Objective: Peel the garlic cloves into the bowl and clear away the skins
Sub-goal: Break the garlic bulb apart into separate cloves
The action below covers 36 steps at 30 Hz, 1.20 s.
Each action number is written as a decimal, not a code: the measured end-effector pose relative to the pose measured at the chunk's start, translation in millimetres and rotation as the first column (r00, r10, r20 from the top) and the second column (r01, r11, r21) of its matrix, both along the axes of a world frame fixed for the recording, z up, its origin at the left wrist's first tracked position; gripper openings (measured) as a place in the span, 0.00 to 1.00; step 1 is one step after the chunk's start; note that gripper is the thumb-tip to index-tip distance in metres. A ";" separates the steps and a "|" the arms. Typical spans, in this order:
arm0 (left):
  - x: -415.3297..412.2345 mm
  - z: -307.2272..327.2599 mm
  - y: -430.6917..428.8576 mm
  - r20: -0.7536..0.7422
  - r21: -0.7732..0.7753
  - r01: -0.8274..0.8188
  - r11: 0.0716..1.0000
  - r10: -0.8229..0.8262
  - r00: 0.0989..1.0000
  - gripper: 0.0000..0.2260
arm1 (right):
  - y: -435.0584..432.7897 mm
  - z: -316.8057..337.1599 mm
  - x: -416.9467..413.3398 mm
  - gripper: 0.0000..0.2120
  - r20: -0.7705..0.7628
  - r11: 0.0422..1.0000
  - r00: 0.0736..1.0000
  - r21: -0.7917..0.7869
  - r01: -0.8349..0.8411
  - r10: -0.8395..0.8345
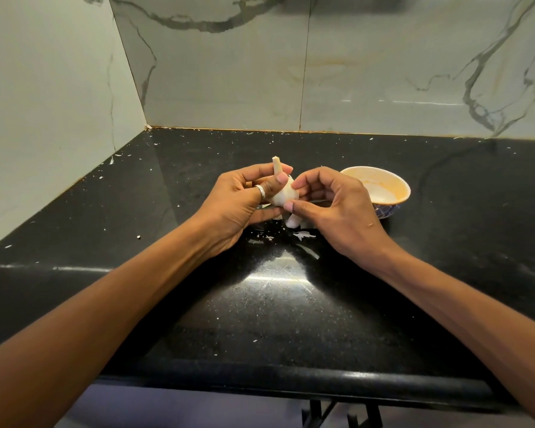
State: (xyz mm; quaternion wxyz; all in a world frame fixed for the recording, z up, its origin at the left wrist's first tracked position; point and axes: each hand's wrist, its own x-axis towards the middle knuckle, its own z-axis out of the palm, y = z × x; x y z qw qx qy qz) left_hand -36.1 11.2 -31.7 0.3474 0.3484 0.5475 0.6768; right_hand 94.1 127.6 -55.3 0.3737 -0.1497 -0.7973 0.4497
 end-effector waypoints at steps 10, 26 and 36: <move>1.3 -2.2 -1.0 0.017 0.020 0.004 1.000 -0.005 1.000 0.09 | -1.9 -0.2 0.2 0.13 0.008 0.999 1.000 0.050 -0.022 0.021; -1.5 -2.5 -0.6 0.032 0.007 0.033 0.999 -0.034 0.999 0.08 | 2.7 -3.5 -1.5 0.12 0.034 0.990 0.998 0.122 -0.065 0.062; -0.7 -1.8 0.7 0.068 0.020 0.010 1.000 -0.011 0.998 0.11 | -0.9 -3.9 -3.0 0.13 -0.009 0.985 1.000 0.173 0.008 -0.007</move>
